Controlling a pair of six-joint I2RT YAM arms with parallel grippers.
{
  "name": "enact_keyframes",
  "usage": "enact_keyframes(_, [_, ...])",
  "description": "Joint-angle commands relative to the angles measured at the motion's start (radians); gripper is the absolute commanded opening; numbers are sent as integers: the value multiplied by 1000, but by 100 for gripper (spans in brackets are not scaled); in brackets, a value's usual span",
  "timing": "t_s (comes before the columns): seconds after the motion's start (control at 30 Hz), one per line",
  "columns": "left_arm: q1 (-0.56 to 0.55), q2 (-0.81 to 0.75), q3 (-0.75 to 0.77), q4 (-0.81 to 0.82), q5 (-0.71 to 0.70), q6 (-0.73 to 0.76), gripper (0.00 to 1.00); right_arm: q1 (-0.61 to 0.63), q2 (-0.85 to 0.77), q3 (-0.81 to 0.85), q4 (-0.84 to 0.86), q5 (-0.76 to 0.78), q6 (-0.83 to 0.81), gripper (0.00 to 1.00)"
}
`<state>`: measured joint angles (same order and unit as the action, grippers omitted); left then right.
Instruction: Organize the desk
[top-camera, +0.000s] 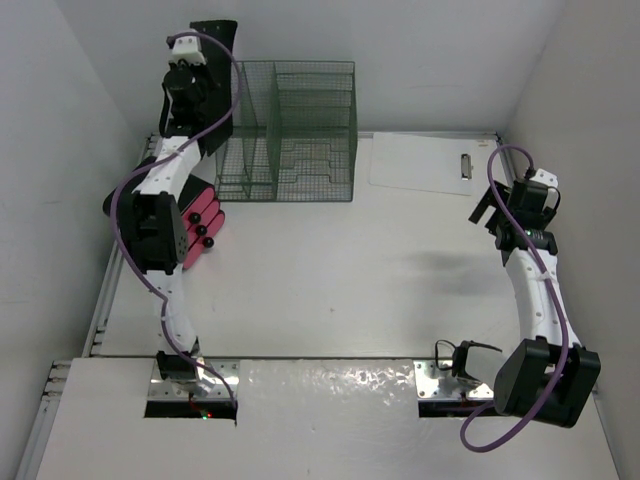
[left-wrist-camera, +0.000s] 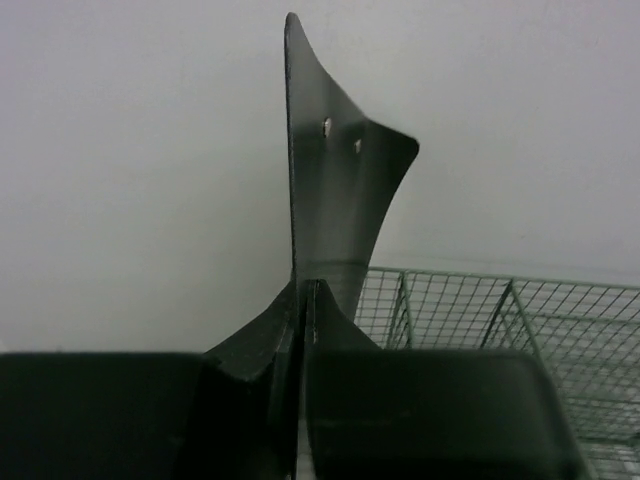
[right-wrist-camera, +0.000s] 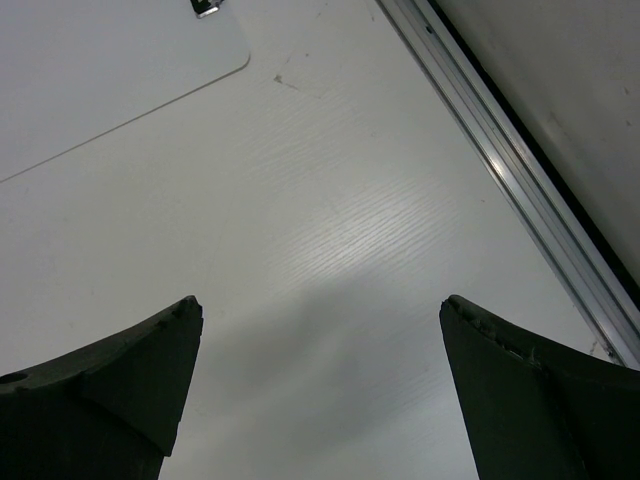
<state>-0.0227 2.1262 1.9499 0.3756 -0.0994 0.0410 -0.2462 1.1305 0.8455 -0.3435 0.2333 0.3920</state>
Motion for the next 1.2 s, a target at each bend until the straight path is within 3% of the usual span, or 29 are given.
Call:
enact_keyframes(0.0, [-19,-15,-100,123,95,25,11,-1,-21,21,37,-9,-12,98])
enact_keyframes(0.1, [-19,-22,-114,102,129,33,31,-1,-23,21,38,-17,-16,98])
enact_keyframes(0.53, [-19,-52,-163,22,156,20,40,-2,-46,13,32,-19,-48,99])
enact_keyframes(0.77, [-17,-81,-74,-159,50,-9,65,-2,31,44,23,-132,-62,99])
enact_keyframes(0.93, [-16,-130,-49,-274,20,-32,82,-2,247,165,31,-230,-36,99])
enact_keyframes(1.17, [-16,-187,-28,-426,159,5,92,-1,673,518,-96,-292,-97,99])
